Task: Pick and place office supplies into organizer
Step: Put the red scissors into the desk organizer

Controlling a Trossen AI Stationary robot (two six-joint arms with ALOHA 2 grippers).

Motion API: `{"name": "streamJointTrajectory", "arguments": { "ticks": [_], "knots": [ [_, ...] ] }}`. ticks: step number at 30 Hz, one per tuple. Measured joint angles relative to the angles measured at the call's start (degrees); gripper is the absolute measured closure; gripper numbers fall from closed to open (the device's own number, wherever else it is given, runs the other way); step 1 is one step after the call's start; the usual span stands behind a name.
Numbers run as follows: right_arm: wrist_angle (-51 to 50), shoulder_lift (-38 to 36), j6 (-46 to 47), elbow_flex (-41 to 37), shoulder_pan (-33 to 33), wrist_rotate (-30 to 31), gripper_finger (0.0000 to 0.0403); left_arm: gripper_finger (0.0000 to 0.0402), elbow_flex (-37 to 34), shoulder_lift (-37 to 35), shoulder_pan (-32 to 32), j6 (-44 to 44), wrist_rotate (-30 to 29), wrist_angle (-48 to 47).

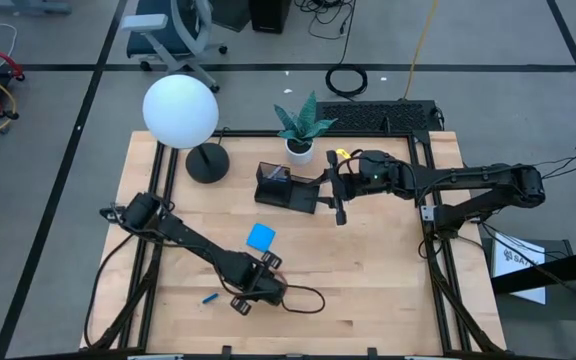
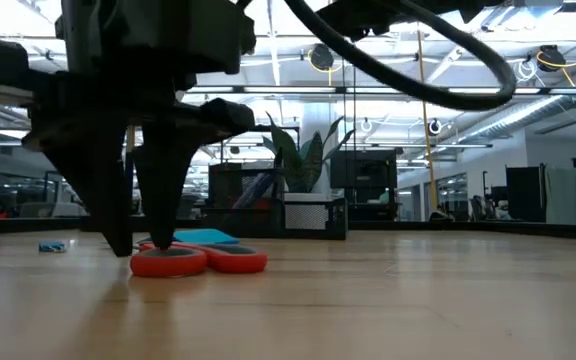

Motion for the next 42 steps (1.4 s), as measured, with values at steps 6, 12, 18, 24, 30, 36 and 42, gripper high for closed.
{"name": "streamJointTrajectory", "arguments": {
  "ticks": [6,12,18,24,30,36,42],
  "knots": [
    [0.0,0.0,0.0,0.0,0.0,0.0,0.0277,0.0289,0.2,0.0,-0.4,-0.4,0.1,0.4],
    [0.1,0.0,0.0,0.0,0.0,0.0,0.0277,0.0289,0.3,0.0,-1.4,-0.4,0.2,2.6],
    [0.1,0.0,0.0,0.0,0.0,0.0,0.0277,0.0289,0.3,0.0,-1.5,-0.6,0.2,3.0],
    [0.1,0.0,0.0,0.0,0.0,0.0,0.0277,0.0289,0.4,2.0,-1.5,-0.6,1.7,3.8],
    [0.1,0.0,0.0,0.0,0.0,0.0,0.0277,0.0289,0.6,3.4,-1.5,-0.7,2.4,4.5],
    [0.1,0.0,0.0,0.0,0.0,0.0,0.0277,0.0308,0.6,3.5,-1.6,-0.7,1.2,4.4],
    [0.1,0.0,0.0,0.0,0.0,0.0,0.0277,0.0384,0.5,3.6,-1.6,-0.5,2.0,4.4]
  ]
}}
